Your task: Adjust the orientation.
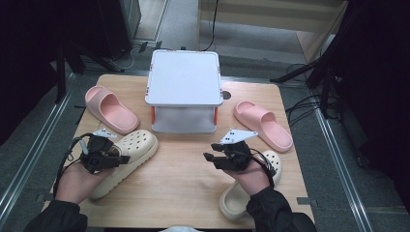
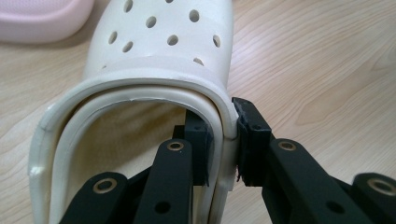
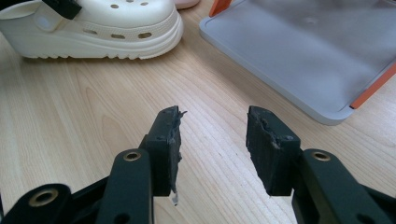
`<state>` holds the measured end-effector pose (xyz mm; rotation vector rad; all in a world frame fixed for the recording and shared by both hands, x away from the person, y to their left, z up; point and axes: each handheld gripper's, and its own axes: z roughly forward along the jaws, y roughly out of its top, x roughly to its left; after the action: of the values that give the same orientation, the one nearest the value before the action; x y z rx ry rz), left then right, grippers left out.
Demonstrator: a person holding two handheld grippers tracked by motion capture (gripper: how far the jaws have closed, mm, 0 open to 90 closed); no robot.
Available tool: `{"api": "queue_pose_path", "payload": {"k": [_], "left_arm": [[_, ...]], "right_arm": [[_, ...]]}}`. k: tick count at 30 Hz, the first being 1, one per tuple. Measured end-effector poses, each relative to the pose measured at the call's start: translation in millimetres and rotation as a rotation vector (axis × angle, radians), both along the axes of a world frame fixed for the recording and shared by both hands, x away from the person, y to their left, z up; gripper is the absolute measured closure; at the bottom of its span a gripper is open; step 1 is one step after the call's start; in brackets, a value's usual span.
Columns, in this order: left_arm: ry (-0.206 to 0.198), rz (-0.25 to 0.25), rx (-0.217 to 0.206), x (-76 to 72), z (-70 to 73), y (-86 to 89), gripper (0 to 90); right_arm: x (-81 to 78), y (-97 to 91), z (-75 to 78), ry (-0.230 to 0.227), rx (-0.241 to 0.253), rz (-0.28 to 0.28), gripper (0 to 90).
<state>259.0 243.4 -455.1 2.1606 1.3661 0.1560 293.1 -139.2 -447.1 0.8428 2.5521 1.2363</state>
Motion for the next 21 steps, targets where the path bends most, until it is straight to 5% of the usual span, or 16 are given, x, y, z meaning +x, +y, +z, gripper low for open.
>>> {"api": "queue_pose_path", "payload": {"k": [7,21], "left_arm": [[0.0,-0.032,-0.008,0.7,5.9,-37.0,77.3],[-0.01,-0.085,-0.014,14.1,-5.2,-100.7,77.0]], "right_arm": [[-0.1,2.0,-0.4,-0.004,-0.003,0.012,57.0],[-3.7,11.8,-4.1,-0.001,-0.021,0.043,60.7]]}}
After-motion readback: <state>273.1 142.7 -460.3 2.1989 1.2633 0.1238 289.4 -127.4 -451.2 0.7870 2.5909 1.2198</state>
